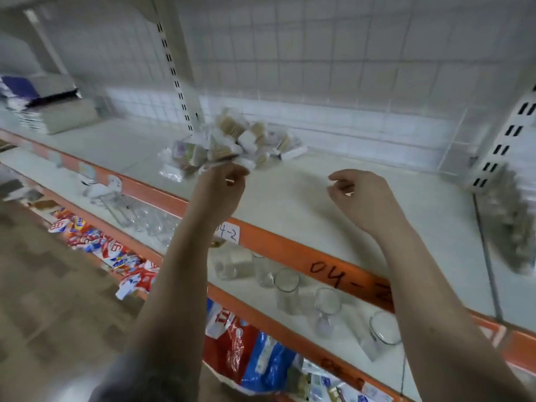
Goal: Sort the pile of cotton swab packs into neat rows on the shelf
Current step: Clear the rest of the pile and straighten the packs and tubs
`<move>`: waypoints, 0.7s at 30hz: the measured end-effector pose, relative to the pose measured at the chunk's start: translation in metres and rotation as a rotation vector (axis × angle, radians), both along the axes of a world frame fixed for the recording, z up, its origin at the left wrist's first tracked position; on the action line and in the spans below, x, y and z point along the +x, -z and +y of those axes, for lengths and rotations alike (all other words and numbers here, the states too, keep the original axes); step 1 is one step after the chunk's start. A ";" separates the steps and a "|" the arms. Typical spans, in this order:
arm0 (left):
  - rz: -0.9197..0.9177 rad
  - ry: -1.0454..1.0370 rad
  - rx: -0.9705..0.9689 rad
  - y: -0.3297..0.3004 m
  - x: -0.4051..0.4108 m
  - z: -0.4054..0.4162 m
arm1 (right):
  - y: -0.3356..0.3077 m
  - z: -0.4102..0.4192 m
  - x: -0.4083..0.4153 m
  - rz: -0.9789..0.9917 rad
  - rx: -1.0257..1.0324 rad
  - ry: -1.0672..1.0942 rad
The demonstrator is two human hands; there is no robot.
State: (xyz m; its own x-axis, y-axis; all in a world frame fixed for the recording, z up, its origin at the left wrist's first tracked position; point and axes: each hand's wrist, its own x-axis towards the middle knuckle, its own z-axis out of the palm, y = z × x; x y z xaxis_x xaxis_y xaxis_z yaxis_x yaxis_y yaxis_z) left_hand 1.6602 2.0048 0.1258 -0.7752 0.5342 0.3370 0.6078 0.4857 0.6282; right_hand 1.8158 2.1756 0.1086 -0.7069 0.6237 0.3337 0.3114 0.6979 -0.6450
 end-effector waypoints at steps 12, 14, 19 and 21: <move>-0.036 -0.054 0.022 -0.002 -0.085 0.028 | -0.030 0.039 -0.132 -0.170 -0.012 -0.041; -0.040 -0.066 0.028 -0.003 -0.094 0.029 | -0.027 0.044 -0.145 -0.187 -0.014 -0.034; -0.010 -0.065 0.066 -0.007 -0.126 0.030 | -0.017 0.047 -0.184 -0.190 -0.082 -0.041; -0.017 -0.066 0.079 -0.009 -0.141 0.031 | -0.014 0.045 -0.200 -0.167 -0.112 -0.041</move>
